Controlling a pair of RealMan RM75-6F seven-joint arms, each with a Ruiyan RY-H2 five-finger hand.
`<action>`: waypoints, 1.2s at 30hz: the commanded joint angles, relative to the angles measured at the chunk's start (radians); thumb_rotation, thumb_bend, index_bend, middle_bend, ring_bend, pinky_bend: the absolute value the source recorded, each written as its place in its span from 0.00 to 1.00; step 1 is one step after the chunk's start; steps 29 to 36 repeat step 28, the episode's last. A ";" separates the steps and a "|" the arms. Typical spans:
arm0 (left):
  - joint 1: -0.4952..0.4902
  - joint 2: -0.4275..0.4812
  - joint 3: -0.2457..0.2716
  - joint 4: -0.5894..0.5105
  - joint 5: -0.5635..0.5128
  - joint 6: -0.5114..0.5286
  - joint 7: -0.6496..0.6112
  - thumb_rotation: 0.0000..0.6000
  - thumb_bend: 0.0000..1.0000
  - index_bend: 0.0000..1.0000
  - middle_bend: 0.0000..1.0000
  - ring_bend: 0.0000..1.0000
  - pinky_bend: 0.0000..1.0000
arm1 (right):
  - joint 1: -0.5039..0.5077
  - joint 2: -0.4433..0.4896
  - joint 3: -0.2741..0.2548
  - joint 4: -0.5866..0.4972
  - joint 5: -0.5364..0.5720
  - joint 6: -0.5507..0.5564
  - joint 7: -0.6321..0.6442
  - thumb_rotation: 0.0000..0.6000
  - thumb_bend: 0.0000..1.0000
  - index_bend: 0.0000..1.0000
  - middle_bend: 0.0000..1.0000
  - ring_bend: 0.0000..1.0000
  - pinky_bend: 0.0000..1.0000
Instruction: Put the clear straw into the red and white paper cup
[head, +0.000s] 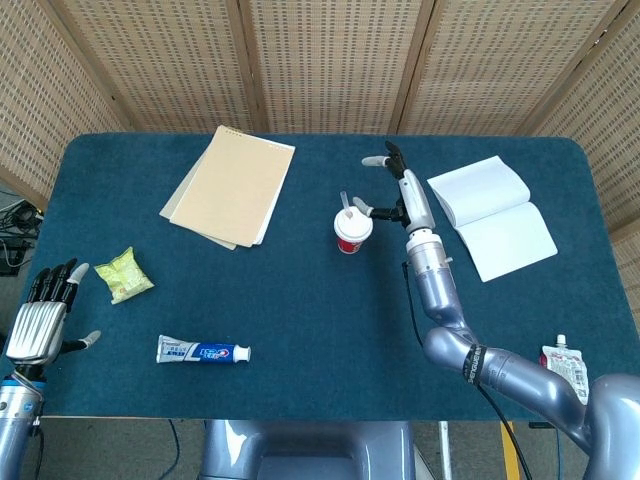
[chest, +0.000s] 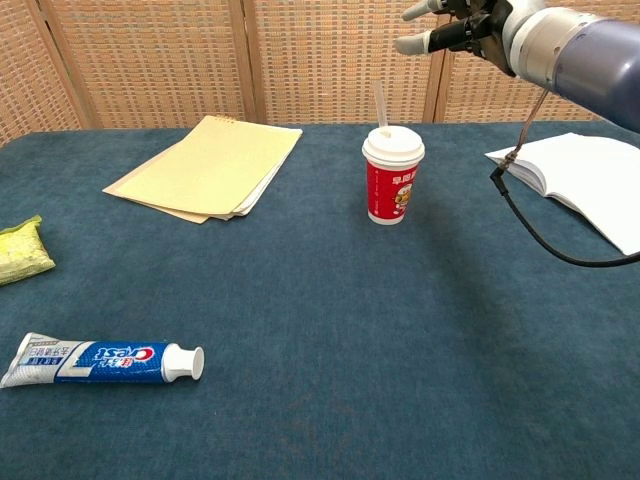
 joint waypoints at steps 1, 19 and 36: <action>0.001 0.001 0.000 -0.003 0.004 0.007 0.002 1.00 0.07 0.00 0.00 0.00 0.00 | -0.034 0.030 -0.019 -0.032 -0.031 0.020 0.004 1.00 0.43 0.31 0.03 0.00 0.00; 0.036 0.026 0.014 -0.065 0.053 0.100 0.033 1.00 0.07 0.00 0.00 0.00 0.00 | -0.412 0.225 -0.438 -0.086 -0.498 0.480 -0.346 1.00 0.30 0.17 0.00 0.00 0.00; 0.050 0.039 0.020 -0.085 0.069 0.127 0.057 1.00 0.07 0.00 0.00 0.00 0.00 | -0.530 0.271 -0.534 -0.097 -0.594 0.602 -0.439 1.00 0.29 0.13 0.00 0.00 0.00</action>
